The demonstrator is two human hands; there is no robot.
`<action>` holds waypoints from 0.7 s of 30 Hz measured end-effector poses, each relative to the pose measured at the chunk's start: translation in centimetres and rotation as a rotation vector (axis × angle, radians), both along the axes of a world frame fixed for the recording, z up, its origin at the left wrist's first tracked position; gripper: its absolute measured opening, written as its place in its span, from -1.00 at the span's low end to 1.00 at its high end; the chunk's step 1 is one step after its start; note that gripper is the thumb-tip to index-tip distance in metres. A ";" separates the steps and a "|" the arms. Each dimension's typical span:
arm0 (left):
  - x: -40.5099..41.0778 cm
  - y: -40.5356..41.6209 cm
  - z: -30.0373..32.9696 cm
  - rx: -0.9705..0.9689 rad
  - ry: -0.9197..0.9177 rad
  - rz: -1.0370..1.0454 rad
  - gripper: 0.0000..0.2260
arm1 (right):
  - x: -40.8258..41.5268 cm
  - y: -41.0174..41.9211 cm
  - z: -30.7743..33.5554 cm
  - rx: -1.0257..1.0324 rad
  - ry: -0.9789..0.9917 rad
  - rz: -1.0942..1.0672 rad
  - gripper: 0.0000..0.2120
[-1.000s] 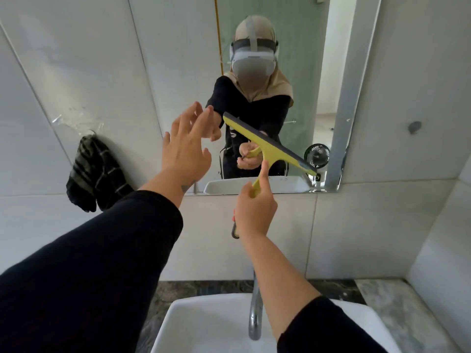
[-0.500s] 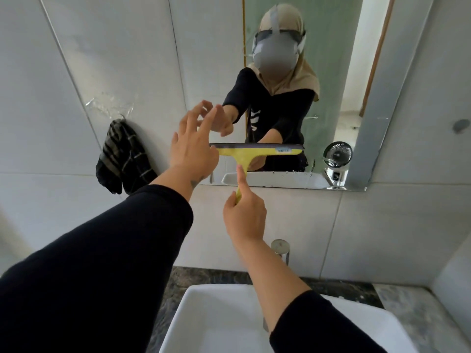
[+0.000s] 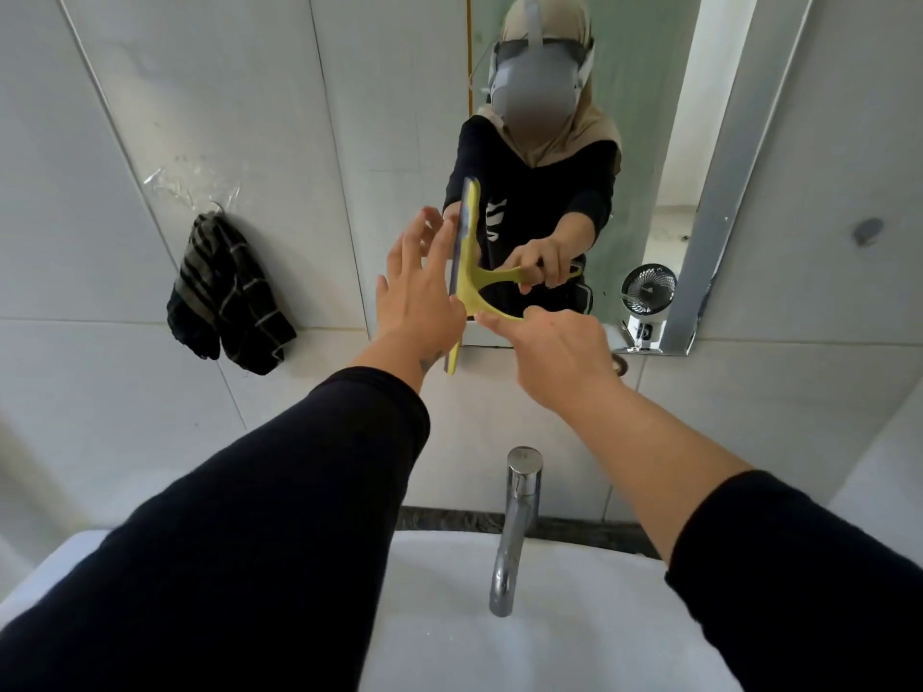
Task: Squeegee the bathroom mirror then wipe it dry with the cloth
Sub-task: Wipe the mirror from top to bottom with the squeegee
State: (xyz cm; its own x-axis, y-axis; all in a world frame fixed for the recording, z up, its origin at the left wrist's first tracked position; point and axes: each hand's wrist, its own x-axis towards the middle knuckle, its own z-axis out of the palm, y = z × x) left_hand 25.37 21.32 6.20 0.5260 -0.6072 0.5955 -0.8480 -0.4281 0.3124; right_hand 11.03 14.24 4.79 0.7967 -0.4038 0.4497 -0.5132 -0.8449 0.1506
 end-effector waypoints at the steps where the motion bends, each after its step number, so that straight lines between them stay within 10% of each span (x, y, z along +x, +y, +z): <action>1: -0.4 -0.4 -0.3 0.002 0.007 -0.007 -0.24 | -0.6 -0.4 0.0 -0.005 0.001 -0.016 -0.36; 21: -7.0 -7.0 -3.1 0.038 -0.122 -0.149 -0.20 | -8.7 -5.7 -4.6 0.135 -0.188 -0.197 -0.33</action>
State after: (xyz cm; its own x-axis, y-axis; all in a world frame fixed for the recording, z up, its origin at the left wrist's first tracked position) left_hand 18.35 14.31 3.13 0.3539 -0.6963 0.6244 -0.9335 -0.3044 0.1896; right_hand 2.33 8.54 0.15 0.6052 -0.6081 0.5137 -0.6772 -0.7325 -0.0692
